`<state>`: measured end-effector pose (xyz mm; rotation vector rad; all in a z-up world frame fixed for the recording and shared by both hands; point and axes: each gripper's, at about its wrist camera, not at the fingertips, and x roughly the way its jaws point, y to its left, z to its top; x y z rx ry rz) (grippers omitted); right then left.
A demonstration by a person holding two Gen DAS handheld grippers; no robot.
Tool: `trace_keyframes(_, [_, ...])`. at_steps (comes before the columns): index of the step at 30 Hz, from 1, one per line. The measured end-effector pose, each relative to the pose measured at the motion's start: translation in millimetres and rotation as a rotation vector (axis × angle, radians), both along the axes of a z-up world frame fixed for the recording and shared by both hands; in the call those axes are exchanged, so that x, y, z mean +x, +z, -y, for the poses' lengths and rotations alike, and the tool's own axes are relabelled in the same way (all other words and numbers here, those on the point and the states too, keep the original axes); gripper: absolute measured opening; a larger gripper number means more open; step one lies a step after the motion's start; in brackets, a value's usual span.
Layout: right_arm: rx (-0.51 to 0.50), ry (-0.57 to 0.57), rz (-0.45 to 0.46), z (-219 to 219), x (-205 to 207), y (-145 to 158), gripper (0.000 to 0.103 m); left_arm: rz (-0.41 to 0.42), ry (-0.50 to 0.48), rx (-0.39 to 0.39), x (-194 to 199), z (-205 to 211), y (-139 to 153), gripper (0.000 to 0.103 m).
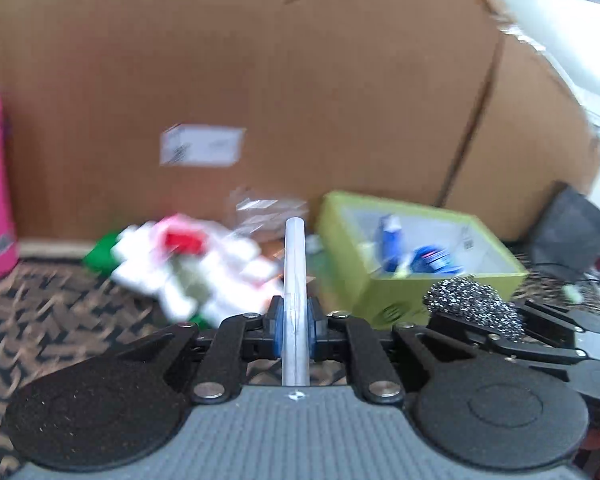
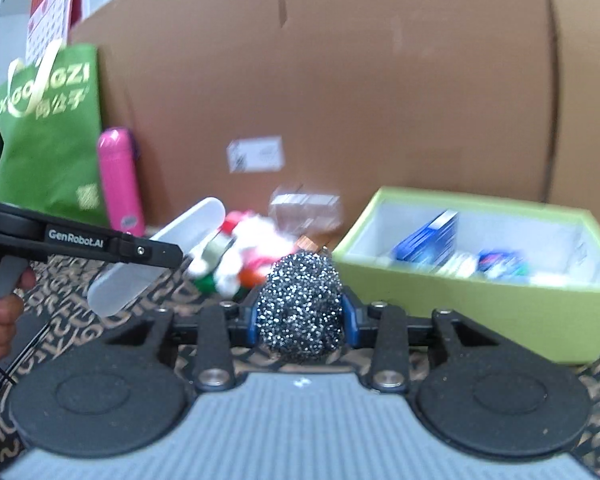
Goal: Organize objects
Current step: 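Drop the toothbrush case and steel wool into the lime-green box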
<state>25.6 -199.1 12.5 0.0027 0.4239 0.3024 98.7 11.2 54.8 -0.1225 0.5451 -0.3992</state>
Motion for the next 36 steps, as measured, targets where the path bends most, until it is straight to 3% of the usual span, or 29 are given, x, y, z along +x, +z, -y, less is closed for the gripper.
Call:
trace_keyframes(8, [-0.056,-0.15,0.109,55.9,8.0,32.1,0.038,0.027,-0.198,-0.031,36.2,85.4,26.7,0.01])
trace_keyframes(14, [-0.118,-0.277,0.11,95.4,39.4,32.7,0.038,-0.036,-0.273,-0.057,82.7,147.3,12.9,0.01])
trace_keyframes(20, [-0.133,-0.325,0.055,125.6,79.3,9.2,0.038,-0.115,-0.244,0.006,130.5,185.4,-18.3,0.01])
trace_keyframes(28, [-0.127,-0.353,-0.008,140.8,124.2,-15.7,0.038,-0.125,-0.192,0.072,154.2,198.0,-40.0,0.01])
trace_keyframes(29, [-0.124,-0.348,-0.019,141.3,128.4,-18.8,0.039,-0.116,-0.182,0.067,154.8,197.9,-42.3,0.018])
trace_keyframes(31, [-0.117,-0.335,-0.033,143.5,132.0,-26.0,0.054,-0.127,-0.176,0.02,157.3,193.3,-44.6,0.054])
trace_keyframes(32, [-0.12,-0.34,-0.026,142.8,130.6,-27.4,0.074,-0.121,-0.167,-0.014,155.3,189.2,-43.7,0.078])
trace_keyframes(33, [-0.129,-0.351,-0.007,141.5,126.8,-27.6,0.088,-0.096,-0.165,-0.042,150.6,185.5,-41.3,0.085])
trace_keyframes(36, [-0.152,-0.364,0.036,138.7,110.5,-19.8,0.1,-0.042,-0.163,-0.041,138.1,181.3,-28.7,0.086])
